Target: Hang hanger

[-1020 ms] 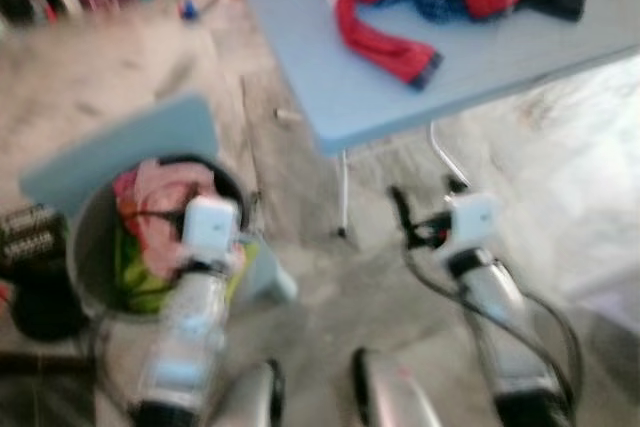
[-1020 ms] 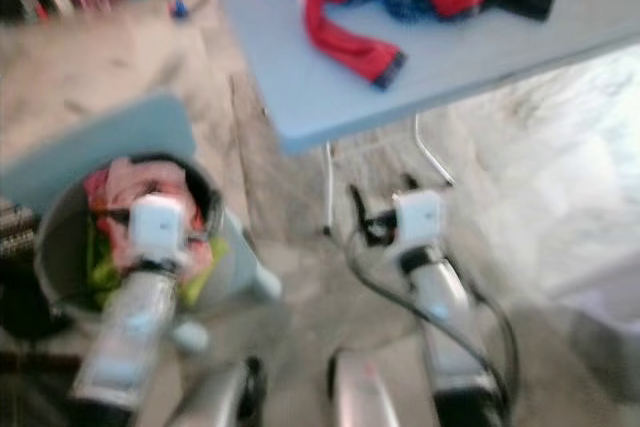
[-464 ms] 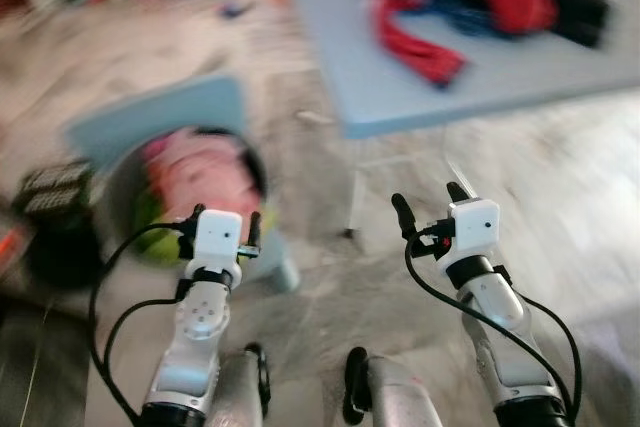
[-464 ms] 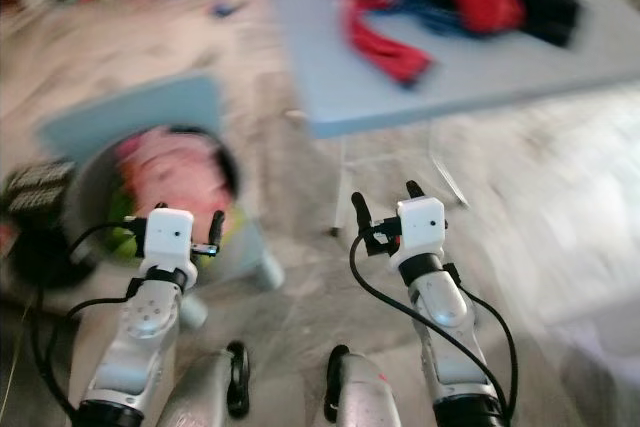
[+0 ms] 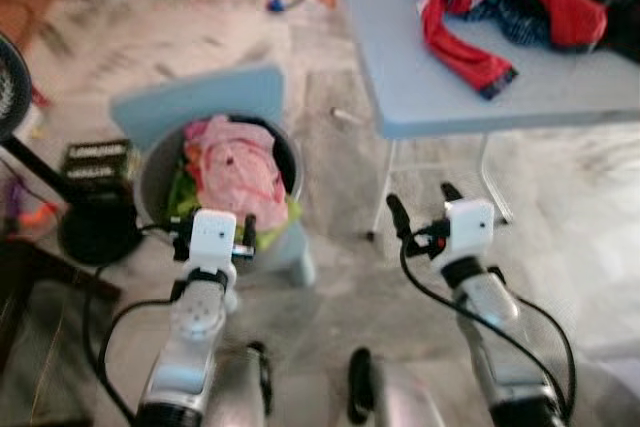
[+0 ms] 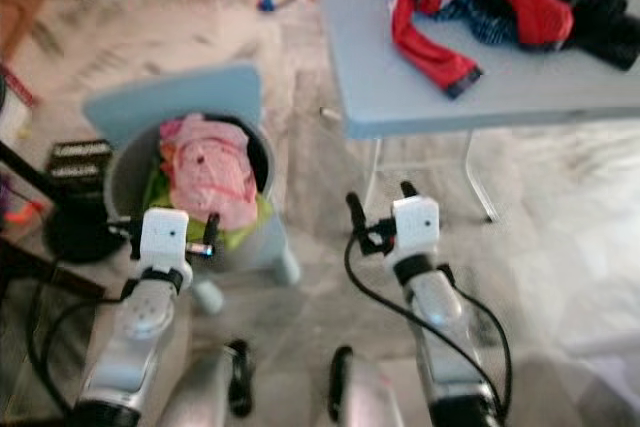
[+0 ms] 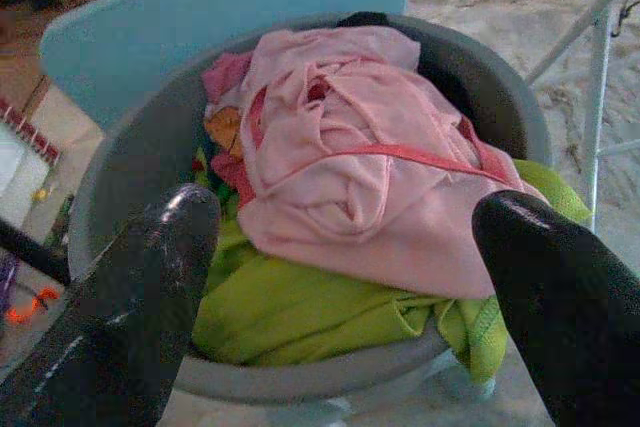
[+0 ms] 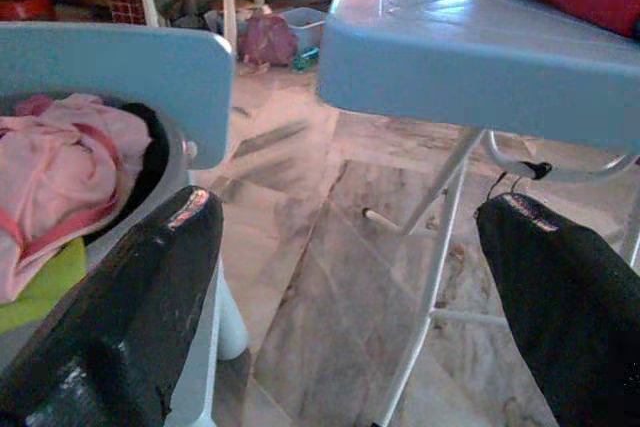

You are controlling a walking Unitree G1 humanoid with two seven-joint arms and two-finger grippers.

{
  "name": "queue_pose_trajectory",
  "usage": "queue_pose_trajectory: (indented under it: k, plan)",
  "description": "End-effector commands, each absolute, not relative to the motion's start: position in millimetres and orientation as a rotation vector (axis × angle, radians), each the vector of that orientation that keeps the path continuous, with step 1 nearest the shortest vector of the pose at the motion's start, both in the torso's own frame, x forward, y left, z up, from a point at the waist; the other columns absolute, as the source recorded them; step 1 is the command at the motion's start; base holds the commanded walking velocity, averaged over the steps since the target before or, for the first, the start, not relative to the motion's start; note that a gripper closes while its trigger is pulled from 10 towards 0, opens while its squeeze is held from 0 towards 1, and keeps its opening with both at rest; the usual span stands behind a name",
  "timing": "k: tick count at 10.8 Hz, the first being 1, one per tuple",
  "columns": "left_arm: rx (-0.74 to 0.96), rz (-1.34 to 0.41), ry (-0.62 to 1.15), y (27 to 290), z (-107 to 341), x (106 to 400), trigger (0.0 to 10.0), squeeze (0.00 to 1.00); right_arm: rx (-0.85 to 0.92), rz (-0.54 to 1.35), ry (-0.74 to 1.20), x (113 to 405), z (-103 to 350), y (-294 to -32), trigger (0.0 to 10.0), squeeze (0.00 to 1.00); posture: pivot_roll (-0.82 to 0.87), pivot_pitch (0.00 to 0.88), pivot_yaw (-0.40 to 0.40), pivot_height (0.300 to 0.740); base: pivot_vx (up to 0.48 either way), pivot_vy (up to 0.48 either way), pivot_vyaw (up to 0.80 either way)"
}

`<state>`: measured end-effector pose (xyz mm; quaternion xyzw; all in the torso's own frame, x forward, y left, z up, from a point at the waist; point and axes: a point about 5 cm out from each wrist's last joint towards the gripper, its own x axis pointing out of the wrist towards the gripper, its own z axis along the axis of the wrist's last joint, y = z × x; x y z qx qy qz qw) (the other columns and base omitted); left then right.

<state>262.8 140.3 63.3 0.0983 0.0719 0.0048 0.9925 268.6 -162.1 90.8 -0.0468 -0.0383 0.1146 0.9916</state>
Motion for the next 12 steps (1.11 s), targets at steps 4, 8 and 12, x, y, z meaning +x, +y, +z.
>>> queue_pose_trajectory:
  k: [4,8,12]
  plan:
    - [0.202,-0.002,0.180,140.8,57.2,261.3,10.0,0.00,-0.120,0.138,-0.027,271.5,87.2,-169.7,10.0,0.00,-0.03,0.220,-0.018,0.740,0.000,0.000,0.00]
    - [0.202,-0.003,0.180,141.0,57.3,261.4,10.0,0.00,-0.122,0.139,-0.025,271.7,87.1,-169.7,10.0,0.00,-0.02,0.220,-0.017,0.740,0.000,0.000,0.00]
    - [0.202,-0.003,0.180,141.0,57.3,261.4,10.0,0.00,-0.122,0.139,-0.025,271.7,87.1,-169.7,10.0,0.00,-0.02,0.220,-0.017,0.740,0.000,0.000,0.00]
